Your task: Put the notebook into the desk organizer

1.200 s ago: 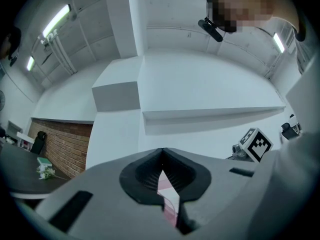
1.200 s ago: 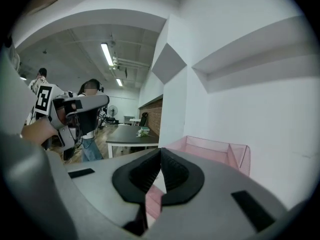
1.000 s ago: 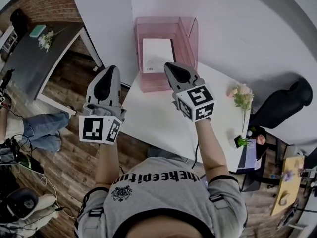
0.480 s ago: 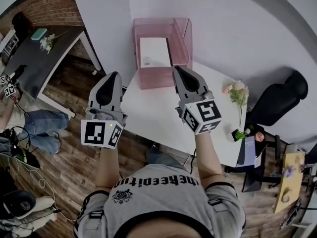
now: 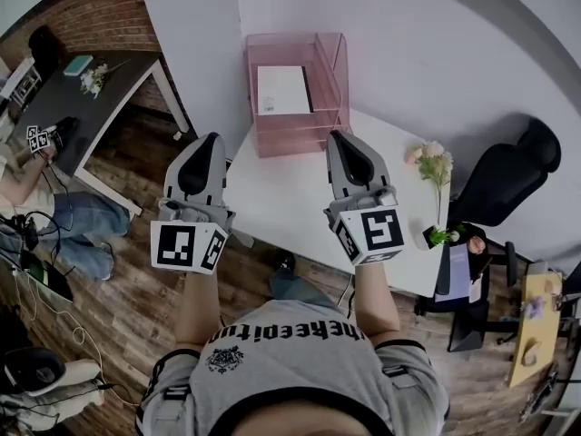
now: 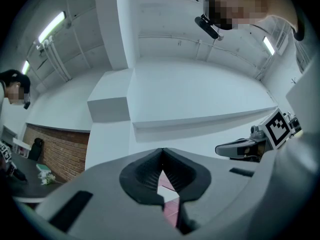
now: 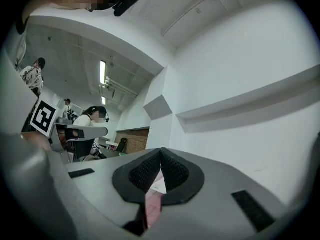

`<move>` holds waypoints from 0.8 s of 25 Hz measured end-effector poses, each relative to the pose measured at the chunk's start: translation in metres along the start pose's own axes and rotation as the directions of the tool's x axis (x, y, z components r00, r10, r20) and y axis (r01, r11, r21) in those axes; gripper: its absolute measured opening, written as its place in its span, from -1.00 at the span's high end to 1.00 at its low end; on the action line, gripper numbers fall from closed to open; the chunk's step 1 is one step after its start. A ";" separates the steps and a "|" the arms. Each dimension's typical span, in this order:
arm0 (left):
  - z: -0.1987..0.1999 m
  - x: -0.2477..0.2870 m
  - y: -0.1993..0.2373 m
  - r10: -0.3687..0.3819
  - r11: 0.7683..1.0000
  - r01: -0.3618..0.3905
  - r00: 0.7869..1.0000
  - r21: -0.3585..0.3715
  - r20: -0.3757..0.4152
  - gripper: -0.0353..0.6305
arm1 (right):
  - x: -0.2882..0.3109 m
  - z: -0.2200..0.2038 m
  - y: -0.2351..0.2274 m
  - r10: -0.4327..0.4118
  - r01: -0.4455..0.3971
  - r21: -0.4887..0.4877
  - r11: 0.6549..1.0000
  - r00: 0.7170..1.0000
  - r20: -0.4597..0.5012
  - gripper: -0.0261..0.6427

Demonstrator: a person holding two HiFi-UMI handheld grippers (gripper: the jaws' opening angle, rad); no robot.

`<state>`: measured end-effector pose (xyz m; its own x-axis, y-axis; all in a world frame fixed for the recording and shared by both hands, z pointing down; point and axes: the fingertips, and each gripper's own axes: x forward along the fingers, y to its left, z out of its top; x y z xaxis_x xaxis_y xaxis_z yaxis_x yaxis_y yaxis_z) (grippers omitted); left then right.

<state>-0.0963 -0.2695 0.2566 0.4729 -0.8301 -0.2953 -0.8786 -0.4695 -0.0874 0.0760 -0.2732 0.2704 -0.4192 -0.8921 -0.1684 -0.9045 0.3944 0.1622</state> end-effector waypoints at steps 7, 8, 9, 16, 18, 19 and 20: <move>0.011 -0.021 -0.013 0.001 1.000 -0.002 1.000 0.005 0.016 0.88 | -0.031 0.010 0.006 -0.022 0.021 0.032 0.999 1.000 0.022 0.92; 0.013 -0.024 -0.015 0.001 1.000 -0.001 1.000 0.007 0.018 0.88 | -0.036 0.010 0.006 -0.028 0.027 0.036 0.999 0.999 0.022 0.92; 0.015 -0.027 -0.017 0.001 1.000 -0.001 1.000 0.008 0.020 0.88 | -0.040 0.011 0.006 -0.032 0.031 0.037 0.999 0.999 0.023 0.92; 0.017 -0.041 -0.027 -0.005 1.000 0.005 1.000 0.011 0.021 0.88 | -0.062 0.014 0.005 -0.057 0.056 0.052 0.997 0.998 0.021 0.92; 0.017 -0.044 -0.030 -0.005 1.000 0.005 1.000 0.011 0.018 0.88 | -0.067 0.012 0.006 -0.057 0.056 0.058 0.997 0.998 0.015 0.92; 0.016 -0.046 -0.031 -0.005 1.000 0.004 1.000 0.011 0.016 0.88 | -0.069 0.012 0.007 -0.056 0.055 0.061 0.997 0.998 0.014 0.92; 0.016 -0.047 -0.032 -0.004 1.000 0.004 1.000 0.010 0.015 0.88 | -0.071 0.011 0.008 -0.055 0.054 0.065 0.996 0.998 0.014 0.92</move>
<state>-0.0919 -0.2108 0.2584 0.4754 -0.8237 -0.3091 -0.8774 -0.4695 -0.0981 0.0978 -0.2042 0.2725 -0.3699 -0.9092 -0.1910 -0.9290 0.3591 0.0894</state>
